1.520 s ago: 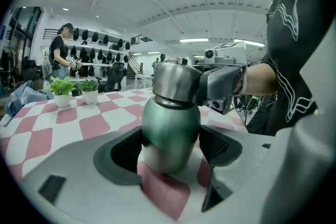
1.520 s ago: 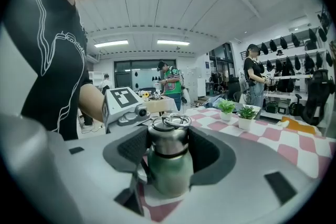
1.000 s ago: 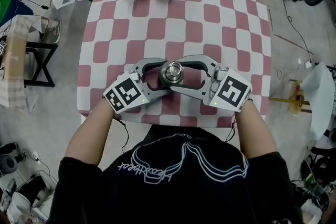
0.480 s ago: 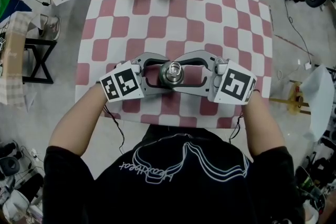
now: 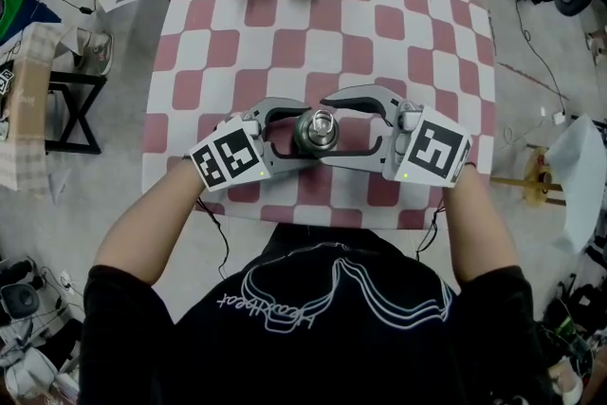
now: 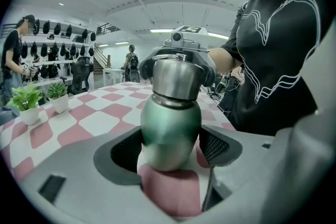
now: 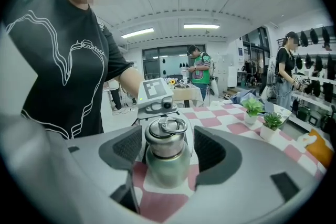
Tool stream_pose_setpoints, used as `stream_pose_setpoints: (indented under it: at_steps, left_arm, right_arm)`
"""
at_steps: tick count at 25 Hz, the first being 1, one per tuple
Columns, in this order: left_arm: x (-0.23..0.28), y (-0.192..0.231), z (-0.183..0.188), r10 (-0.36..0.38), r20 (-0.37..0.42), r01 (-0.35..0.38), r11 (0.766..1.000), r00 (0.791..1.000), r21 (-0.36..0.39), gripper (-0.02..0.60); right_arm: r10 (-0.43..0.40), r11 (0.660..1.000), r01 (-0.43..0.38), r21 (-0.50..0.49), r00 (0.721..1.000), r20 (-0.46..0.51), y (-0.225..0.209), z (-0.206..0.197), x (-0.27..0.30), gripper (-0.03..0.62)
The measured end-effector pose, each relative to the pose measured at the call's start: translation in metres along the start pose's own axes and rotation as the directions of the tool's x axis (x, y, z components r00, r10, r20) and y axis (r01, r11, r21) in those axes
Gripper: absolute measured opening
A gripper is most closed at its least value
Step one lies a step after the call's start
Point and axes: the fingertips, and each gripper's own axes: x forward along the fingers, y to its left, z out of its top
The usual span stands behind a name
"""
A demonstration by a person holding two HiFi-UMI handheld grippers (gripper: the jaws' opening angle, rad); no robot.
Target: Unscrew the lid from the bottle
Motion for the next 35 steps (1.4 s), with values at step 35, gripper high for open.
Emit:
stream_pose_setpoints:
  at_steps: [35]
  left_arm:
    - [0.002, -0.002, 0.0, 0.484, 0.03, -0.46, 0.847, 0.875, -0.266, 0.345]
  right_arm:
    - [-0.634, 0.76, 0.589, 0.275, 0.764, 0.116, 0.003, -0.005, -0.006, 0.247]
